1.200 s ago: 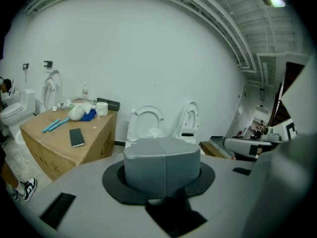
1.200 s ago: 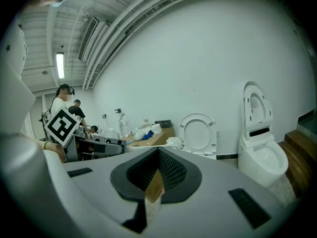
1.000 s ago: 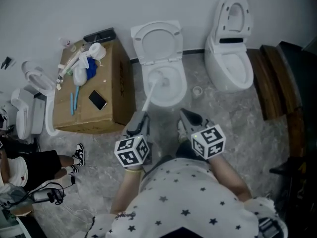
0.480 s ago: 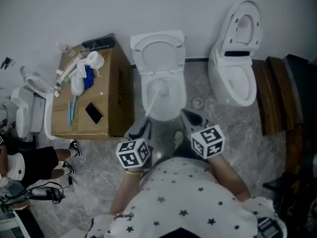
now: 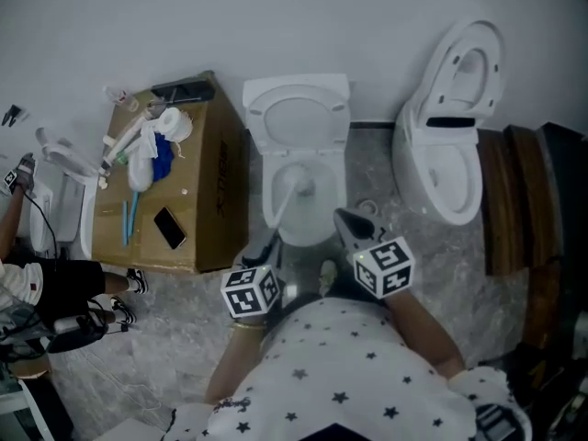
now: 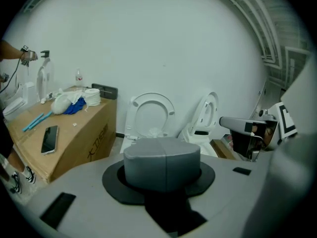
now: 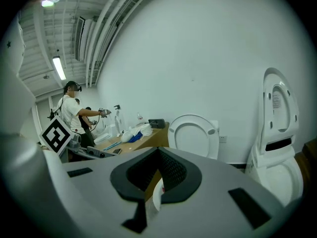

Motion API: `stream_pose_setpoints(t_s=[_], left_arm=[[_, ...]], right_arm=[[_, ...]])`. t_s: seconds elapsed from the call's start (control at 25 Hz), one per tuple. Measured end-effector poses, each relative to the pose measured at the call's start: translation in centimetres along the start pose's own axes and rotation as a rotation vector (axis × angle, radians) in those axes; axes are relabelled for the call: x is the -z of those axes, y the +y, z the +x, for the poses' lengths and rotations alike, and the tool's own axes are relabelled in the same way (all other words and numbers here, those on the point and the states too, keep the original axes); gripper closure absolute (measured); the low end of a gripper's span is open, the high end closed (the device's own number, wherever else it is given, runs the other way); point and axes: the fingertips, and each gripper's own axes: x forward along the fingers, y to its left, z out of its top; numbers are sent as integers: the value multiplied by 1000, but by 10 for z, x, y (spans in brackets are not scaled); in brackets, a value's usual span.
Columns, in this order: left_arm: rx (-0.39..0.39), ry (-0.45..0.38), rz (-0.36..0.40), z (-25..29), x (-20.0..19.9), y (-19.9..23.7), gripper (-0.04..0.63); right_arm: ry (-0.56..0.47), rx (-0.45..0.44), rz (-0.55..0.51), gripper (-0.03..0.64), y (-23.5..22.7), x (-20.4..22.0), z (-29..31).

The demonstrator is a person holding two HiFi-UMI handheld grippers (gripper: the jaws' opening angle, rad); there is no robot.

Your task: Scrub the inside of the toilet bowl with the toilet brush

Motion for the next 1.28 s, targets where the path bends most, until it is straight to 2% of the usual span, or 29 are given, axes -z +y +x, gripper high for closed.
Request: stream_pose_setpoints(t_s=[0.52, 0.88, 1.28], left_arm=[[-63, 78, -44, 66, 10, 18, 448], [-74, 138, -84, 111, 24, 39, 448], [-50, 219, -53, 174, 29, 61, 448]], right_arm=[[67, -57, 33, 611, -35, 16, 37], [102, -36, 71, 611, -49, 33, 55], [138, 17, 121, 611, -66, 51, 82]])
